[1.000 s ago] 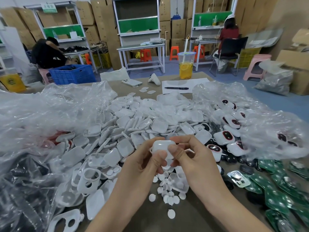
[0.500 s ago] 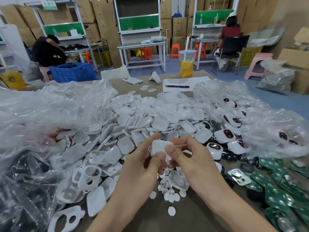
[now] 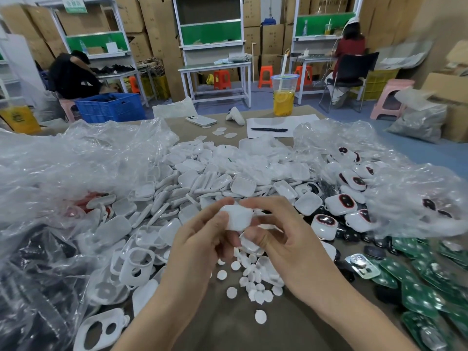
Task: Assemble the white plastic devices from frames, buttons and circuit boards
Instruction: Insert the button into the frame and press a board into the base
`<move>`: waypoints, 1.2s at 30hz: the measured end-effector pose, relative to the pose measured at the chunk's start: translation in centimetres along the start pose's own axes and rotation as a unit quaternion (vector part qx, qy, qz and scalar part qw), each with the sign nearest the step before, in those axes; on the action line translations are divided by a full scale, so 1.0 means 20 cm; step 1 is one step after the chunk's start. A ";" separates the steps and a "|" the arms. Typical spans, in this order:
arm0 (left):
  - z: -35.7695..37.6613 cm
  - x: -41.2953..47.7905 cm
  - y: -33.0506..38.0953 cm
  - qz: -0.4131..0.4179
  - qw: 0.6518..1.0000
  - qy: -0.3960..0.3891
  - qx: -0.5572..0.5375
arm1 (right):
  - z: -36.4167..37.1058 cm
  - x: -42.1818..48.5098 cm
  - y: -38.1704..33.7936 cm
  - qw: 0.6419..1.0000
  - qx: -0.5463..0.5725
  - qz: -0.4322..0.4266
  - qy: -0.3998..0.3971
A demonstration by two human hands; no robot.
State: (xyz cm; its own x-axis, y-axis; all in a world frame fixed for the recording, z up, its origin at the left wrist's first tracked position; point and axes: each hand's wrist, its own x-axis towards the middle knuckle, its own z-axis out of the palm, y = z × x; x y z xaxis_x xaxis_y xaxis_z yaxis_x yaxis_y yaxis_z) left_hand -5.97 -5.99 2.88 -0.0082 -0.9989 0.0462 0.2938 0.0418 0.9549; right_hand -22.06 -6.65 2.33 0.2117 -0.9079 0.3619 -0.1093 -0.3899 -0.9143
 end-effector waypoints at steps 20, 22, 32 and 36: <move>0.06 -0.07 0.00 0.183 0.958 0.026 0.221 | -0.03 0.01 -0.06 0.986 0.160 0.025 0.039; 0.06 -0.07 0.01 0.181 0.958 0.033 0.220 | -0.03 0.01 -0.05 0.985 0.166 0.037 0.033; 0.06 -0.04 -0.01 0.041 0.989 -0.034 0.137 | -0.04 0.03 -0.03 0.966 0.226 0.116 0.050; 0.05 -0.04 0.00 0.018 0.986 -0.064 0.154 | -0.05 0.04 -0.02 0.963 0.222 0.136 0.073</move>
State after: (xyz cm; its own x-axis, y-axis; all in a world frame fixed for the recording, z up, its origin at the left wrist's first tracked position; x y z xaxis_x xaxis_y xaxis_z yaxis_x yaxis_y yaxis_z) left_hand -6.89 -5.16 3.10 -0.1296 -0.9866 0.0992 -0.0080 0.1011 0.9948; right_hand -22.82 -7.43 3.13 0.0928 -0.9916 0.0897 0.2921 -0.0590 -0.9546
